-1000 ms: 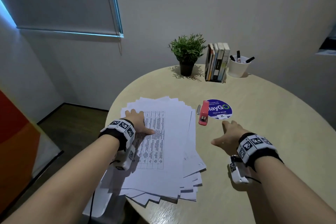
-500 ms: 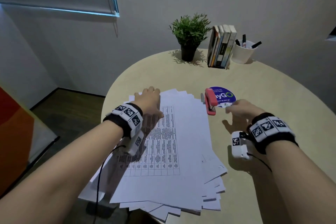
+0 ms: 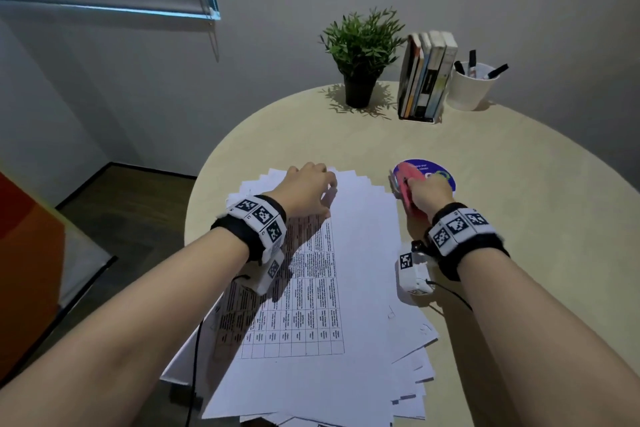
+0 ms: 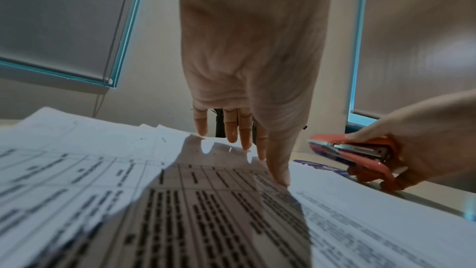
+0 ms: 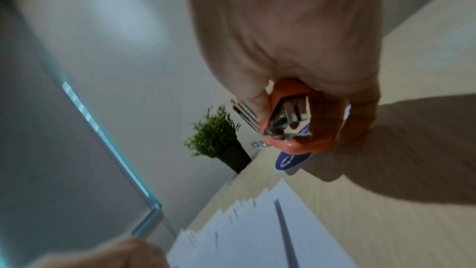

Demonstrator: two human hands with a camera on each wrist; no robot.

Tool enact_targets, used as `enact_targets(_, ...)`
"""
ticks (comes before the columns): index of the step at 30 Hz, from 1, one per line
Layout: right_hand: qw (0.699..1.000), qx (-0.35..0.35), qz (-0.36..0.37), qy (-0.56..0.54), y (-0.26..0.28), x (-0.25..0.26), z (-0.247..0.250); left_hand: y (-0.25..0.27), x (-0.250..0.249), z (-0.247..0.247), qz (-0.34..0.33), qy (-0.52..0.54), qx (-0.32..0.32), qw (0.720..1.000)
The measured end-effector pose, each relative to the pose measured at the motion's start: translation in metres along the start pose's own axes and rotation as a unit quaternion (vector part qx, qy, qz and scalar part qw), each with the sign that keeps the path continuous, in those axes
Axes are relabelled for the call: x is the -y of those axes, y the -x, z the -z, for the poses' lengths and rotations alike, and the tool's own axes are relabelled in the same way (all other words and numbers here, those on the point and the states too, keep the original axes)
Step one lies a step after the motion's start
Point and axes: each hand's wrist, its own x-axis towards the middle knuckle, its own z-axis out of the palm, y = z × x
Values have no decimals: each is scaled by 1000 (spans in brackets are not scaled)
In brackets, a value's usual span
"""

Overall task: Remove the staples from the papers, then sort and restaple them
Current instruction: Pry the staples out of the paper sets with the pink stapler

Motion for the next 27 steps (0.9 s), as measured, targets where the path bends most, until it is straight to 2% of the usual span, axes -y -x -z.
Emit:
enact_targets(3,984,-17,-27,-175,8,-2,9,0,2,-2,2,19,-2,1000)
enact_targets(8,946,-30,56,-317,27,-10,30,3,-1,-5,12,37,9,999)
enact_targets(12,905,-7,71,-420,44,-16,41,8,-3,-7,22,20,29,999)
enact_targets(14,880,9,26,-474,51,-24,42,11,-4,-7,28,-2,45,999)
enact_targets(17,829,41,-83,-552,58,-45,38,12,-8,-5,37,-7,55,998)
enact_targets(19,797,57,-128,-588,59,-62,34,11,-10,-5,40,-11,56,998)
enact_targets(25,809,63,-146,-566,55,-77,29,12,-14,-4,39,-31,42,998)
enact_targets(27,805,68,-151,-570,51,-79,30,11,-13,-2,37,-31,13,999)
